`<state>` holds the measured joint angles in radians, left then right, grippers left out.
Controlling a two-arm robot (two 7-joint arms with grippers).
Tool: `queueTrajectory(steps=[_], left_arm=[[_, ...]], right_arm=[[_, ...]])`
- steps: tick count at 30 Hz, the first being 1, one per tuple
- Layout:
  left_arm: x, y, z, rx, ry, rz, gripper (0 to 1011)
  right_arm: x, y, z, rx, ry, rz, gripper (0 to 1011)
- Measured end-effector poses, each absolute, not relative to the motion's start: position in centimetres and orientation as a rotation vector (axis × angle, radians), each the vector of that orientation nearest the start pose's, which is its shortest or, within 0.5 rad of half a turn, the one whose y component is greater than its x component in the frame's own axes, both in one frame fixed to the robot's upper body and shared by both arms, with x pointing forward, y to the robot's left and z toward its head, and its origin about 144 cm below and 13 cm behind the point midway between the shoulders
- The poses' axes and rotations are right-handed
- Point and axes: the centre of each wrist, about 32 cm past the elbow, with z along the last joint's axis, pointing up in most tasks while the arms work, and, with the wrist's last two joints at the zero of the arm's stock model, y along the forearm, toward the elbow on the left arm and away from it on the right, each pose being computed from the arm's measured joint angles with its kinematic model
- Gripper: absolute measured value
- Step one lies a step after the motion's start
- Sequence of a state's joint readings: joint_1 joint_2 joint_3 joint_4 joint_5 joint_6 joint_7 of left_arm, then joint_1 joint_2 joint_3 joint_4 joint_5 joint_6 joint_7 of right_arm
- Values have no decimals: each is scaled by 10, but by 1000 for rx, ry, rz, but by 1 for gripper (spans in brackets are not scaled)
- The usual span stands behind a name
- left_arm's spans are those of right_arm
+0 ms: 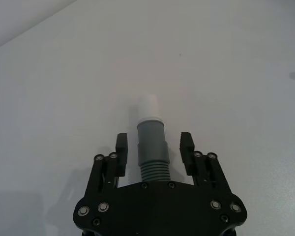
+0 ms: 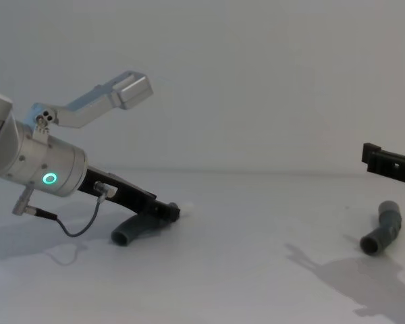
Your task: Use both hands to pick up one end of the pipe from the table, align the ends, and insert them.
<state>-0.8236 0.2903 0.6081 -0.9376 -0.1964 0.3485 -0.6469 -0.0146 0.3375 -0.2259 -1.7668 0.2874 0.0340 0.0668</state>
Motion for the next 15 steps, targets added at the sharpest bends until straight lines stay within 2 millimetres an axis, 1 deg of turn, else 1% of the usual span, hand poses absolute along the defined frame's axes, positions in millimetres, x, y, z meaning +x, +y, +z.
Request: queueTrajectory(steps=[5, 6, 7, 8, 9, 13, 15], left_arm=[[649, 225, 1250, 542, 43, 708, 473], [649, 225, 1250, 542, 43, 708, 473], [649, 225, 1250, 541, 43, 708, 422], [649, 225, 1250, 541, 43, 707, 400], [649, 225, 1250, 541, 43, 707, 339], [649, 224, 1250, 539, 43, 707, 270], [649, 224, 1250, 539, 43, 707, 260]], right_arm=[[443, -237, 1189, 26, -75, -1229, 1001], [443, -237, 1189, 26, -75, -1229, 1001], [443, -237, 1189, 26, -75, -1229, 1001], [443, -237, 1189, 26, -75, -1229, 1001], [443, -237, 1189, 26, -75, -1229, 1001], [443, -237, 1189, 26, -75, -1229, 1001], [443, -237, 1189, 26, -75, -1229, 1000]])
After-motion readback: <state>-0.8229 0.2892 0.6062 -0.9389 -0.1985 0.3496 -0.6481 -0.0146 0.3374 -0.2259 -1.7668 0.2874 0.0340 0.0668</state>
